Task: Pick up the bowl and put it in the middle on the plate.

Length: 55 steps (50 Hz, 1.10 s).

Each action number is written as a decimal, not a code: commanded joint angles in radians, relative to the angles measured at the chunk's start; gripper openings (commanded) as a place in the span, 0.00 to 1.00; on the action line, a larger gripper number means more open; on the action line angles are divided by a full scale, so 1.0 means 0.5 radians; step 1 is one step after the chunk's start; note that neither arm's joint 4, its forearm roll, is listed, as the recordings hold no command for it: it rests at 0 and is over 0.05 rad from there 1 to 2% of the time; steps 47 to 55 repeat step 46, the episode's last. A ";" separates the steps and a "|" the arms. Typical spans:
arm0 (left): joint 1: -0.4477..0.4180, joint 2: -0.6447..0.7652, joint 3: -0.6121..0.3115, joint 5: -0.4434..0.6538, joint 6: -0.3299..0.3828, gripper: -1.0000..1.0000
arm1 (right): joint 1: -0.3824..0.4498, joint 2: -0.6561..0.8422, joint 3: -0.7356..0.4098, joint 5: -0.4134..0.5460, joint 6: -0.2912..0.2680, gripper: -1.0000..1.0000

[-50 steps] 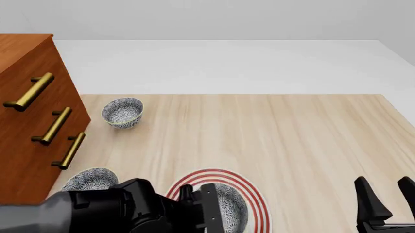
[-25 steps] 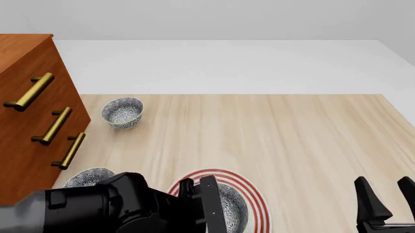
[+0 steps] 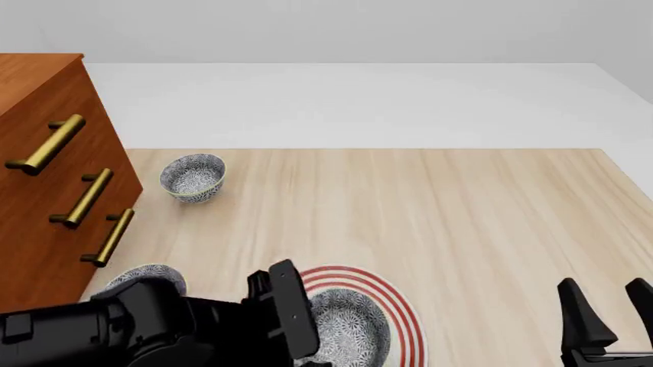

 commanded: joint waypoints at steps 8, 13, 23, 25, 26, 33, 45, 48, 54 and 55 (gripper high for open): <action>0.213 -0.281 0.270 -0.192 0.005 1.00 | 0.000 0.000 0.000 0.000 -0.001 1.00; 0.246 -0.338 0.319 -0.201 -0.015 1.00 | 0.000 0.000 0.000 0.000 0.001 1.00; 0.323 -0.501 0.397 -0.154 -0.084 1.00 | 0.000 0.000 0.000 0.000 0.000 1.00; 0.330 -0.519 0.417 -0.156 -0.093 1.00 | 0.000 0.000 0.000 0.000 0.000 1.00; 0.339 -0.532 0.425 -0.154 -0.094 1.00 | 0.000 0.001 0.000 0.000 0.000 1.00; 0.447 -0.719 0.492 -0.105 -0.191 1.00 | 0.000 -0.001 0.000 0.000 0.000 1.00; 0.612 -0.951 0.623 -0.063 -0.165 1.00 | 0.000 0.000 0.000 0.000 0.000 1.00; 0.618 -0.978 0.644 -0.066 -0.170 1.00 | 0.000 0.000 0.000 0.000 -0.001 1.00; 0.618 -0.978 0.644 -0.066 -0.170 1.00 | 0.000 0.000 0.000 0.000 -0.001 1.00; 0.618 -0.978 0.644 -0.066 -0.170 1.00 | 0.000 0.000 0.000 0.000 -0.001 1.00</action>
